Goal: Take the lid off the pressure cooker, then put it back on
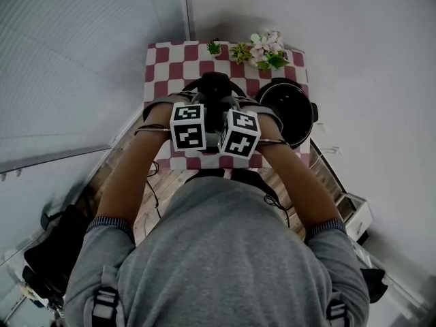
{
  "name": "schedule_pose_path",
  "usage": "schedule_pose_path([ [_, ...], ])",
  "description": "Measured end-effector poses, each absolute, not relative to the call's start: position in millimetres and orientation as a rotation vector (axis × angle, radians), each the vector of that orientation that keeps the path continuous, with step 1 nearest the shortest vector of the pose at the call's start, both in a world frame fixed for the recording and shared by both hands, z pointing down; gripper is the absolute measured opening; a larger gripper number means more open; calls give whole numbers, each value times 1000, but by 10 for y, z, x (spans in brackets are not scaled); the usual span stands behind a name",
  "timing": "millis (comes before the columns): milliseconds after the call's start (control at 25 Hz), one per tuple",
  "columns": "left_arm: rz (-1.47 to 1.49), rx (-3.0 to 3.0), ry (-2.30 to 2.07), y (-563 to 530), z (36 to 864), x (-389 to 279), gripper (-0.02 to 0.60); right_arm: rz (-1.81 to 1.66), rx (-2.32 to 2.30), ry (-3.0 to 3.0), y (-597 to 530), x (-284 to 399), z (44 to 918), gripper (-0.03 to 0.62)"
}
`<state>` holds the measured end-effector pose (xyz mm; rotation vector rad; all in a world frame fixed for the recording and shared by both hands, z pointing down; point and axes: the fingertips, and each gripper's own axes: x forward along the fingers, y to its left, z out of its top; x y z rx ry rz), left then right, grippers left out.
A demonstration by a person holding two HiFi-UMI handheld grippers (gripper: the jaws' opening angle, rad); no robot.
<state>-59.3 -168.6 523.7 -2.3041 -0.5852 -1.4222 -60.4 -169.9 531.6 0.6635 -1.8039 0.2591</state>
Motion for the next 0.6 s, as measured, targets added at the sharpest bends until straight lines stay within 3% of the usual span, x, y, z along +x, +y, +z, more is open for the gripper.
schedule_pose_path([
  [600, -1361, -2176, -674, -1460, 4746, 161, 298, 319, 787, -1765, -1474, 139, 4809, 295],
])
